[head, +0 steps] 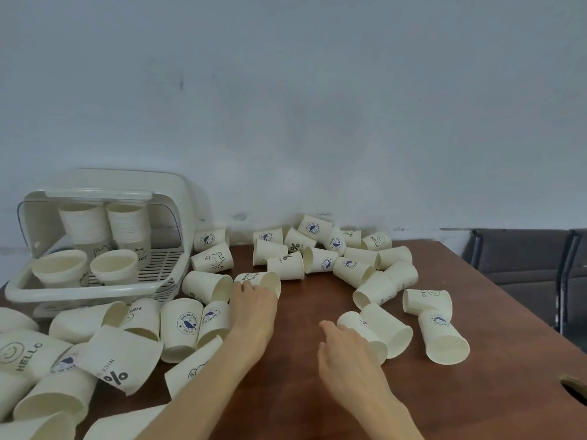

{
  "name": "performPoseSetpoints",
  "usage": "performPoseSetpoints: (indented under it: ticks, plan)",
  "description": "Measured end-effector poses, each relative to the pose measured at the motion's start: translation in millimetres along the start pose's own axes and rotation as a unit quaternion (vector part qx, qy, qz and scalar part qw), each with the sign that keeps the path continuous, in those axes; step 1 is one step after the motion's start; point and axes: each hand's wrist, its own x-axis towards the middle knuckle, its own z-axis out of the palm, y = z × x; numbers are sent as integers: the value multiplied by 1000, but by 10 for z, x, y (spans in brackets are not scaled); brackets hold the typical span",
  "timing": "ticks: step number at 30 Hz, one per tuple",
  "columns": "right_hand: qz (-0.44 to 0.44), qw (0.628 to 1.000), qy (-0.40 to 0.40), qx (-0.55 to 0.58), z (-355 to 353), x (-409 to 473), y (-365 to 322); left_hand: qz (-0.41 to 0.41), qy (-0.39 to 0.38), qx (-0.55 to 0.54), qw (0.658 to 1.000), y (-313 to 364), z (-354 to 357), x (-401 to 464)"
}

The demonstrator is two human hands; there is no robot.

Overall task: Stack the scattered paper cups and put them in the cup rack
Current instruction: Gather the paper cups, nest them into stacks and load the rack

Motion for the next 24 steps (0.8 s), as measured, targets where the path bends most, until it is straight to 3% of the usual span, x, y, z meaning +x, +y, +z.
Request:
performPoseSetpoints:
  ticks: [8, 15, 20, 24]
  plan:
    - [32, 999, -6, 0, 64, 378, -17, -61, 72, -98, 991, -145, -254, -297]
    - [80, 994, 7, 70, 181, 1118, -146, -81, 219, -235, 944, -339, -563, -491]
    - [132, 976, 66, 159, 421, 1658, -191, -85, 310, -251, 913, -615, -847, -501]
    - [181, 958, 86, 207, 558, 1928, -201, -80, 341, -228, 908, -833, -896, -427]
